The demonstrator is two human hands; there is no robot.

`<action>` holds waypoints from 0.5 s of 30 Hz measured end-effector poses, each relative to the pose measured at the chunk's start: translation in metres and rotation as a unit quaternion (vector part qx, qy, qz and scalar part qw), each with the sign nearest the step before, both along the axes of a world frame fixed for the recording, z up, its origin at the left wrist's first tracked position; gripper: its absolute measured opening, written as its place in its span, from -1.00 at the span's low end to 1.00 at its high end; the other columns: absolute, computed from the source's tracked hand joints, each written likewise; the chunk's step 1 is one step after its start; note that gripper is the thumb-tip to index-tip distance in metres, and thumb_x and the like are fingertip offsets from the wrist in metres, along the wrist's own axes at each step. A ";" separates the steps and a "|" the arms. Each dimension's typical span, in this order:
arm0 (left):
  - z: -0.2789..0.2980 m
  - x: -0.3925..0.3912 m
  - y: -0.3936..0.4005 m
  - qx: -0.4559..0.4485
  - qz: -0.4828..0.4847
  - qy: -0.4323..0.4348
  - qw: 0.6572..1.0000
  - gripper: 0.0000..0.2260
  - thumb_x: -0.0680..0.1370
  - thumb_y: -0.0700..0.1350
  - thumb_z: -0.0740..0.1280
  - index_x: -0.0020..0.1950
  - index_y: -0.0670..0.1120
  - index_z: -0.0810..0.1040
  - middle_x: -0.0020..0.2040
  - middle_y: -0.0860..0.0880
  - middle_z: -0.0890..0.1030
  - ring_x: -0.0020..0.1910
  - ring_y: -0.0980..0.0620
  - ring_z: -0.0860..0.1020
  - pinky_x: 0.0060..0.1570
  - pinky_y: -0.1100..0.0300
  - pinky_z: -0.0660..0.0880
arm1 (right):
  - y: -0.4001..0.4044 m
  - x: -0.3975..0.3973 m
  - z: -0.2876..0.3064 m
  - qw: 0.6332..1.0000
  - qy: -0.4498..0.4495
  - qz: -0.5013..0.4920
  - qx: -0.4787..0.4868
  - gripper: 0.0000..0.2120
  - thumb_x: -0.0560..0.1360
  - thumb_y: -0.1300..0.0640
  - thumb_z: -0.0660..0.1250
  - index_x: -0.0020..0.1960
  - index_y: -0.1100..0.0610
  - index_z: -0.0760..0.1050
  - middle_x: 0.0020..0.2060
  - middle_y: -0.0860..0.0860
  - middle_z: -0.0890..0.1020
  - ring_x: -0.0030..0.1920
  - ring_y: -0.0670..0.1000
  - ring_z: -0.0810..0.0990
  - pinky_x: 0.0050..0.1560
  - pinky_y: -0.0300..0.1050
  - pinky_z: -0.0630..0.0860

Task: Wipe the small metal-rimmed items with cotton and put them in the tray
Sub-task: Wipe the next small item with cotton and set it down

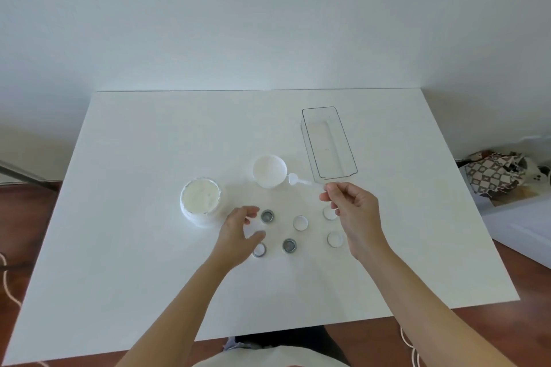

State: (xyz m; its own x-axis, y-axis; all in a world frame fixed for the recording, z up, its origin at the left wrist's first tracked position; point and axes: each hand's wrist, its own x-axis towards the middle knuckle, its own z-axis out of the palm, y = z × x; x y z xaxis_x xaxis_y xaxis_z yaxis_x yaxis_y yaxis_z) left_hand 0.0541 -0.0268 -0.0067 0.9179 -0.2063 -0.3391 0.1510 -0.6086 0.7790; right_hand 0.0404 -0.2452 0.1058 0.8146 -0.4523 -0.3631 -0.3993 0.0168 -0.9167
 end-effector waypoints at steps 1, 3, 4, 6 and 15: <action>0.000 0.005 -0.005 0.011 0.000 -0.003 1.000 -0.54 0.49 -0.24 0.45 0.37 -0.13 0.46 0.20 -0.03 0.51 0.08 0.04 0.48 0.09 0.30 0.34 | 0.000 0.000 0.000 1.000 0.003 0.000 0.006 -0.88 0.53 0.17 0.36 -0.16 0.10 0.63 -0.35 -0.06 0.69 -0.29 -0.05 0.47 -0.24 -0.28 0.42; -0.003 0.013 -0.014 0.029 -0.007 0.007 1.000 -0.52 0.48 -0.30 0.42 0.39 -0.16 0.45 0.24 -0.08 0.49 0.10 0.02 0.48 0.10 0.31 0.34 | -0.001 -0.001 0.001 1.000 0.007 0.000 0.020 -0.88 0.53 0.17 0.35 -0.15 0.12 0.63 -0.35 -0.05 0.69 -0.28 -0.04 0.45 -0.21 -0.25 0.42; -0.005 0.017 -0.018 0.035 -0.014 0.012 0.999 -0.51 0.47 -0.31 0.43 0.39 -0.16 0.46 0.24 -0.10 0.49 0.12 -0.01 0.50 0.10 0.31 0.35 | -0.001 -0.001 0.001 1.000 0.008 0.000 0.026 -0.88 0.53 0.17 0.35 -0.15 0.12 0.64 -0.34 -0.05 0.69 -0.28 -0.04 0.45 -0.20 -0.24 0.42; -0.011 0.021 -0.024 0.052 -0.031 0.013 0.998 -0.51 0.44 -0.29 0.46 0.36 -0.14 0.49 0.23 -0.09 0.50 0.18 -0.05 0.52 0.12 0.28 0.38 | -0.001 -0.001 0.002 0.999 0.012 -0.002 0.039 -0.89 0.52 0.18 0.35 -0.13 0.14 0.64 -0.34 -0.04 0.69 -0.28 -0.04 0.45 -0.19 -0.24 0.43; -0.005 0.020 -0.025 0.039 -0.016 0.003 0.999 -0.68 0.46 -0.20 0.50 0.19 -0.08 0.57 0.12 -0.03 0.54 0.06 -0.03 0.58 0.04 0.21 0.49 | -0.001 0.001 0.003 0.993 0.018 0.030 0.111 -0.89 0.52 0.21 0.36 -0.04 0.23 0.64 -0.30 0.01 0.70 -0.35 -0.11 0.46 -0.15 -0.23 0.44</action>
